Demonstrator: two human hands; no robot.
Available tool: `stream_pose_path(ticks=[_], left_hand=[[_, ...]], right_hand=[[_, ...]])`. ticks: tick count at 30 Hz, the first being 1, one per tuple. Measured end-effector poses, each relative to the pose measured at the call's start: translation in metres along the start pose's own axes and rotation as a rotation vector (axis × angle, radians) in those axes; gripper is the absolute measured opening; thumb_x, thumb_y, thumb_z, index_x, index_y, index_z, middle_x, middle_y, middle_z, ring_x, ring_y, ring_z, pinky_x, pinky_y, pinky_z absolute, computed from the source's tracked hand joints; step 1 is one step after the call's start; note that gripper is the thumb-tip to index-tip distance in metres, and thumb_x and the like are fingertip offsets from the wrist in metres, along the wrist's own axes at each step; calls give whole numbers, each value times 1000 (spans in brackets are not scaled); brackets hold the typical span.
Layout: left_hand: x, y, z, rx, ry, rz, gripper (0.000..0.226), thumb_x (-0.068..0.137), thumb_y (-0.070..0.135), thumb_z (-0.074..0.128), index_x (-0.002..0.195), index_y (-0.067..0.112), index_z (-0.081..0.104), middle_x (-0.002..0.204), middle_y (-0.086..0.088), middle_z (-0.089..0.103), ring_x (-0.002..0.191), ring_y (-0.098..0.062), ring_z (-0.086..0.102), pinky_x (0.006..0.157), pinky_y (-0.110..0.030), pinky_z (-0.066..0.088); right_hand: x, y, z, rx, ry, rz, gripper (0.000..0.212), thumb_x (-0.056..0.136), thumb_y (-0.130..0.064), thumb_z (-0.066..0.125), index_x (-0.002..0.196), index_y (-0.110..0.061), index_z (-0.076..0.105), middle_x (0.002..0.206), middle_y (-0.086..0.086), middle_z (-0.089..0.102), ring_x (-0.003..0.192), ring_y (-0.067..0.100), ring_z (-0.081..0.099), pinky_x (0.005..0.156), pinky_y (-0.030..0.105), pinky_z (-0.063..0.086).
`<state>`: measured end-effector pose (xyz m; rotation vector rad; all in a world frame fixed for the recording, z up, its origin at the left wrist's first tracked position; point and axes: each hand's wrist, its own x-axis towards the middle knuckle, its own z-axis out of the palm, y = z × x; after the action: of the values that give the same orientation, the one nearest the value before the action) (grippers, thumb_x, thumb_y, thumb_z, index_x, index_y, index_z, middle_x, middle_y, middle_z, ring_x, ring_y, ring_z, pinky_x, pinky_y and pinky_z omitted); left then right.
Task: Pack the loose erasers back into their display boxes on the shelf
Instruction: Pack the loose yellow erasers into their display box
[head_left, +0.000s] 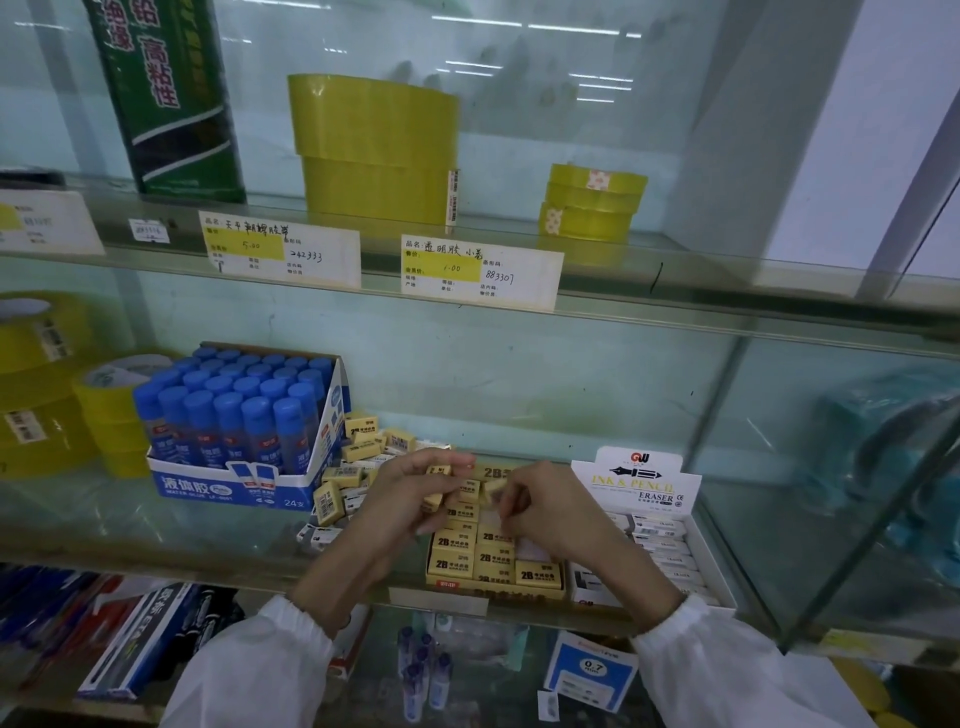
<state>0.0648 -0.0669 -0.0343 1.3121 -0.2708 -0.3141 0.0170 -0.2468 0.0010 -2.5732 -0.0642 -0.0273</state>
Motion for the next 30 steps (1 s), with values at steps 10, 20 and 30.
stream_pose_path(ticks=[10,20,30], left_hand=[[3,-2,-2,-42,-9,-19,29,88,-12,52,107,-1,71,76,-6,65,50,-11,44,36,-20,26],[-1,4,2,-114,-32,-36,25,95,-1,48,115,-4,63,80,-14,70,45,-13,47,32,-18,21],[-5,2,1,26,-69,28,27,82,10,74,108,2,71,56,-6,57,39,-10,37,34,-19,20]], right_hand=[[10,13,7,-77,191,-9,34,77,0,71,105,-19,68,92,6,72,83,20,68,69,28,55],[-1,9,7,145,372,-336,25,84,2,66,94,-21,67,74,-9,64,70,6,62,59,24,52],[-5,1,-1,768,140,-142,26,81,12,68,102,-3,65,91,21,71,70,27,68,61,31,57]])
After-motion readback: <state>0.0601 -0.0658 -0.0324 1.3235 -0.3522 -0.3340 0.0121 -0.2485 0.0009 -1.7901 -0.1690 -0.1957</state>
